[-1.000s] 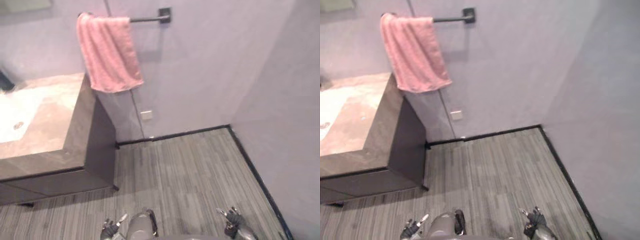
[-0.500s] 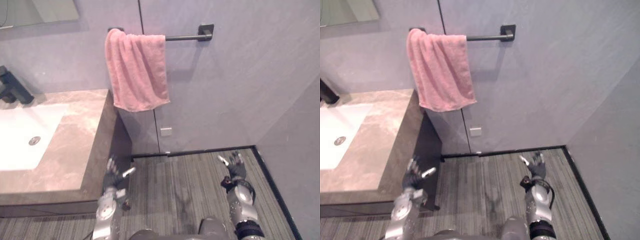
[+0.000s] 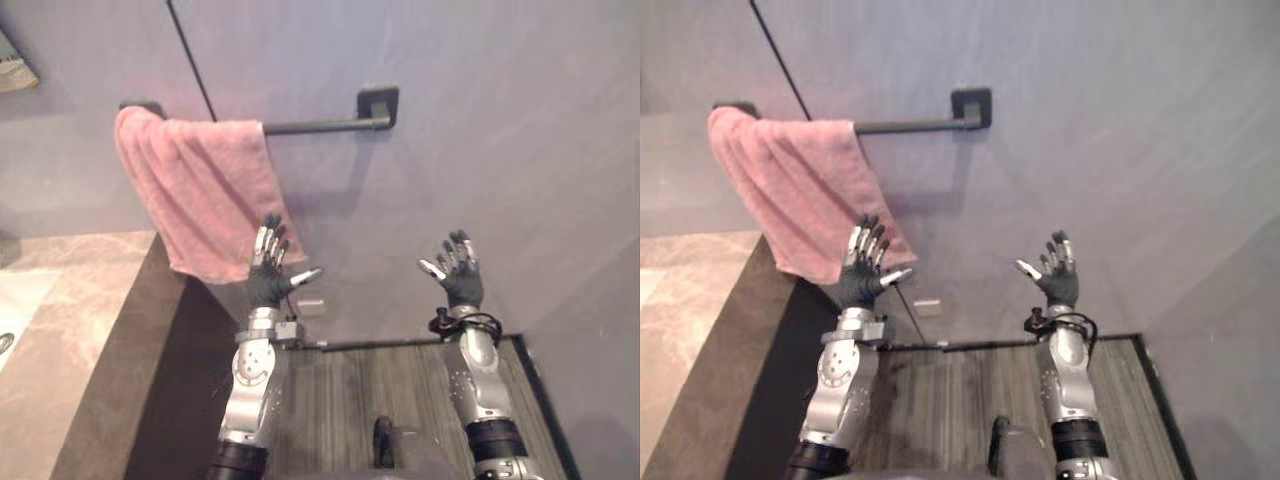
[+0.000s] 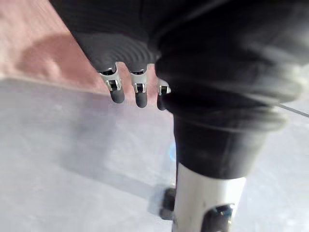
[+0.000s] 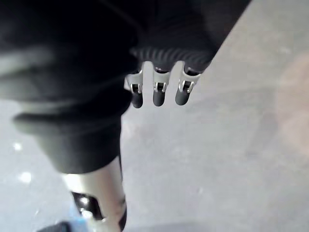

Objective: Organize washtable

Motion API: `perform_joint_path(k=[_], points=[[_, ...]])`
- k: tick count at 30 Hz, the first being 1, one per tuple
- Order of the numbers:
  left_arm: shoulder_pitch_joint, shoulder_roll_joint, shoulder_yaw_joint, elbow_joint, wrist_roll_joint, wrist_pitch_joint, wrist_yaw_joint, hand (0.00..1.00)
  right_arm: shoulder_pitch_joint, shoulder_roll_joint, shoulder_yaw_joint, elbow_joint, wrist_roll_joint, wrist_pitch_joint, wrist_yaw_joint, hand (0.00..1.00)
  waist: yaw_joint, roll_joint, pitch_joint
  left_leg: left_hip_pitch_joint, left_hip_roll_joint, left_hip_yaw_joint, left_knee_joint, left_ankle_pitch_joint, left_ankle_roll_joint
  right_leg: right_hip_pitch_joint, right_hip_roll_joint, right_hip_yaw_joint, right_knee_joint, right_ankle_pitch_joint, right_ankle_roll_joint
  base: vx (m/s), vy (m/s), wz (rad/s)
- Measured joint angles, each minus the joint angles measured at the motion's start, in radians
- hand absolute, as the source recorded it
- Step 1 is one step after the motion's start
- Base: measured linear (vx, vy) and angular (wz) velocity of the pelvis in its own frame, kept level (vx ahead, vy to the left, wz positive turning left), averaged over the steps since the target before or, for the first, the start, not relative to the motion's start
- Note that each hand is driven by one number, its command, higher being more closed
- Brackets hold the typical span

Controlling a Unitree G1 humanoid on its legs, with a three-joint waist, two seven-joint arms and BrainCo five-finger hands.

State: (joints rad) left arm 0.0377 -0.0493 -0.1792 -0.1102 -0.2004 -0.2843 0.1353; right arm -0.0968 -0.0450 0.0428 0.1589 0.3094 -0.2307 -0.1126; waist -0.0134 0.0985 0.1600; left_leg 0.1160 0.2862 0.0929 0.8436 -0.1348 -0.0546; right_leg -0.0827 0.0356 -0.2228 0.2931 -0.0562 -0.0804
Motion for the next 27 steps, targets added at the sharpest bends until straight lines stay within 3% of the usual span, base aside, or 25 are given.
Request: perform_joint_path(k=[2,5,7,8,10,12,13,17,19,27], points=[[0.05,-0.005,-0.02,-0.08,0.025,-0.01,0.013,0.0,0.004,0.001,0.06,-0.047,-0.01,-0.004,0.017,0.0,0.008,-0.004,0.003,-0.092,0.007,0.0,0.122,-0.015,0.023,0.054,0.012,-0.006,-0.033,-0.026,-0.014,0.17,-0.106,0.11],[0.107,-0.008,-0.027,-0.16,0.038,-0.019,0.046,0.0,-0.001,0.008,0.124,-0.068,-0.018,-0.008,0.023,0.0,0.034,0.0,0.0,-0.194,-0.019,0.001,0.067,-0.06,0.048,0.066,0.01,0.003,-0.049,-0.043,-0.009,0.12,0.033,-0.03],[0.136,-0.007,-0.026,-0.178,0.074,-0.034,0.065,0.0,-0.003,0.021,0.167,-0.066,-0.015,-0.008,0.025,0.0,0.038,-0.006,0.002,-0.226,-0.038,-0.009,-0.04,-0.101,0.042,0.078,-0.011,0.007,-0.053,-0.043,-0.008,0.11,0.095,0.05],[0.151,-0.007,-0.026,-0.179,0.098,-0.035,0.071,0.0,-0.007,0.031,0.193,-0.066,-0.013,-0.009,0.026,0.0,0.04,-0.021,0.004,-0.227,-0.054,-0.021,-0.138,-0.103,0.042,0.08,-0.033,0.01,-0.053,-0.046,-0.001,0.11,0.132,0.03],[0.168,-0.006,-0.028,-0.182,0.169,-0.041,0.102,0.0,-0.035,0.042,0.239,-0.057,0.003,-0.023,0.028,0.0,0.044,-0.014,0.0,-0.207,-0.079,-0.076,-0.321,-0.097,0.031,0.075,-0.052,0.019,-0.051,-0.036,0.025,0.11,0.185,-0.15],[0.194,-0.005,-0.047,-0.184,0.27,-0.055,0.137,0.0,-0.05,0.042,0.296,-0.034,0.026,-0.037,0.036,0.0,0.055,0.009,-0.014,-0.17,-0.07,-0.112,-0.476,-0.039,-0.036,0.076,-0.043,0.042,-0.05,-0.038,0.057,0.13,0.247,-0.28],[0.213,0.002,-0.058,-0.184,0.308,-0.055,0.137,0.0,-0.05,0.056,0.321,-0.005,0.035,-0.038,0.05,0.0,0.057,-0.005,-0.02,-0.149,-0.076,-0.108,-0.495,-0.049,-0.071,0.086,-0.054,0.056,-0.055,-0.036,0.076,0.13,0.257,-0.13],[0.274,0.044,-0.095,-0.19,0.317,-0.056,0.125,0.0,-0.056,0.088,0.413,0.023,0.044,-0.037,0.078,0.0,0.067,-0.051,-0.045,-0.118,-0.136,-0.068,-0.54,-0.046,-0.051,0.133,-0.11,0.083,-0.151,0.011,0.135,0.09,0.238,-0.08],[0.291,0.046,-0.097,-0.207,0.317,-0.059,0.121,0.0,-0.056,0.085,0.436,0.029,0.044,-0.037,0.097,0.0,0.082,-0.054,-0.048,-0.1,-0.163,-0.061,-0.562,-0.045,-0.039,0.159,-0.127,0.091,-0.182,0.024,0.152,0.04,0.145,-0.04],[0.316,0.052,-0.085,-0.338,0.319,-0.095,0.169,0.0,-0.065,0.077,0.408,0.105,0.028,-0.034,0.089,0.0,0.085,-0.05,-0.086,-0.098,-0.178,-0.056,-0.585,-0.047,-0.03,0.173,-0.143,0.089,-0.234,0.045,0.162,0.03,0.047,0.0]])
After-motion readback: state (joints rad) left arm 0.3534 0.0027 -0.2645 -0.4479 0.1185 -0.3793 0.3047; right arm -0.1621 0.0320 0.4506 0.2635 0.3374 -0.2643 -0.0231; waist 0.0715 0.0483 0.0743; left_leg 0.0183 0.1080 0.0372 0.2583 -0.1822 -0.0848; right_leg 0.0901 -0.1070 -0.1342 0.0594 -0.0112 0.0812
